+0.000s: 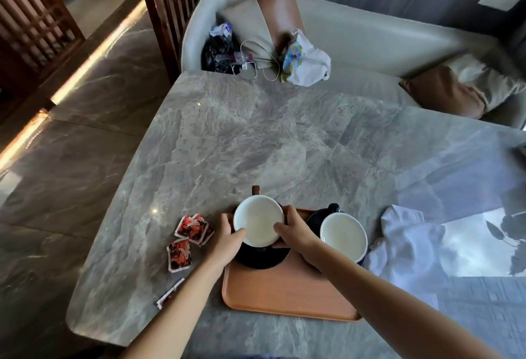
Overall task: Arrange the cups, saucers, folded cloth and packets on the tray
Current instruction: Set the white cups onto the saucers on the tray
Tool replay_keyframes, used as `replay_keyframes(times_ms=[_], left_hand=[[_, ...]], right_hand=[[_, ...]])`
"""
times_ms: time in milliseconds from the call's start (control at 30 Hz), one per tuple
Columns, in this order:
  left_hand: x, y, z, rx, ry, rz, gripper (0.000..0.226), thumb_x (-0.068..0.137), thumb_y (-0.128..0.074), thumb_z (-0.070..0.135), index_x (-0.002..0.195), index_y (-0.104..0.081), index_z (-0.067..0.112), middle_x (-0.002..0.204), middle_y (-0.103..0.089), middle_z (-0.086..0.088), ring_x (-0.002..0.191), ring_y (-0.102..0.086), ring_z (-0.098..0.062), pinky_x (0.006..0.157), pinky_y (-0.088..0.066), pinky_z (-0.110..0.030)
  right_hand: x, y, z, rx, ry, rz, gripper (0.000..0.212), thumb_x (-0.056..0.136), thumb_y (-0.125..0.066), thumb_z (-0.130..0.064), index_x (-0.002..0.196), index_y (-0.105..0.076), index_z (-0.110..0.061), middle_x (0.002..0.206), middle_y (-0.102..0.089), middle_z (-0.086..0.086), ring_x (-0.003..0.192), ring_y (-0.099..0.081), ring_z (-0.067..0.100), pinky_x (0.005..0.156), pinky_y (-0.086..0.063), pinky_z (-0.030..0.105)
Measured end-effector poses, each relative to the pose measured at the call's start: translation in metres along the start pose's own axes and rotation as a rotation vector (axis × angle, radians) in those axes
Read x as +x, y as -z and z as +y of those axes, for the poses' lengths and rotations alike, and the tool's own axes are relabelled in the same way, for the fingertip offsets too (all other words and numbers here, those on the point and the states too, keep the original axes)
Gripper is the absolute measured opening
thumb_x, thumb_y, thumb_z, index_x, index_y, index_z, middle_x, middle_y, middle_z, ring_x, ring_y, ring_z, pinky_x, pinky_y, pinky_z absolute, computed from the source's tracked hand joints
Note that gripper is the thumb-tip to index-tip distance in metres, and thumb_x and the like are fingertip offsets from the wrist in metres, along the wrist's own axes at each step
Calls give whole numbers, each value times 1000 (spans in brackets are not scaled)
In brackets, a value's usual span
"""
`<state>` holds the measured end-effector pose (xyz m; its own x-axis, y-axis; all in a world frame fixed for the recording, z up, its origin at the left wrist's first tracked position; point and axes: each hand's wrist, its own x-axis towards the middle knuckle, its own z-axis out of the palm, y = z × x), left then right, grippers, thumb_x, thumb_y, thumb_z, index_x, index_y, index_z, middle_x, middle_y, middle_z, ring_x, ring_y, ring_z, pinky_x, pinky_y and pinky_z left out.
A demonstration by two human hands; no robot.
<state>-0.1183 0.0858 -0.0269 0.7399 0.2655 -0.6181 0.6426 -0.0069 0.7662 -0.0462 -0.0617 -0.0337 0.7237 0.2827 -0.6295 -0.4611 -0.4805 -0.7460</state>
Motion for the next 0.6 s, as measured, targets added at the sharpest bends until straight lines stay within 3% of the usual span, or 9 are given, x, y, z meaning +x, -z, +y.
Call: replay_keyframes(times_ms=[200, 400, 600], left_hand=[[-4, -1, -4, 180, 2, -11, 28, 86, -51, 13, 107, -34, 19, 103, -52, -6, 93, -49, -23, 82, -42, -36], [-6, -7, -6, 147, -20, -23, 28, 88, -51, 15, 111, -36, 19, 112, -51, -8, 106, -52, -29, 95, -46, -49], [-5, -9, -11, 134, -37, -9, 26, 90, -50, 18, 112, -37, 22, 113, -51, -5, 105, -51, -25, 94, -47, -47]], right_hand=[[-4, -3, 13, -3, -10, 14, 34, 88, -46, -7, 120, -35, -8, 112, -46, 7, 102, -54, 24, 65, -60, 38], [-8, -1, 24, 33, 30, 32, 37, 87, -45, -8, 123, -35, -10, 125, -41, 9, 110, -50, 25, 58, -58, 29], [-13, -1, 28, 86, 58, 51, 28, 88, -43, -5, 112, -40, -20, 118, -46, 9, 104, -53, 20, 64, -59, 30]])
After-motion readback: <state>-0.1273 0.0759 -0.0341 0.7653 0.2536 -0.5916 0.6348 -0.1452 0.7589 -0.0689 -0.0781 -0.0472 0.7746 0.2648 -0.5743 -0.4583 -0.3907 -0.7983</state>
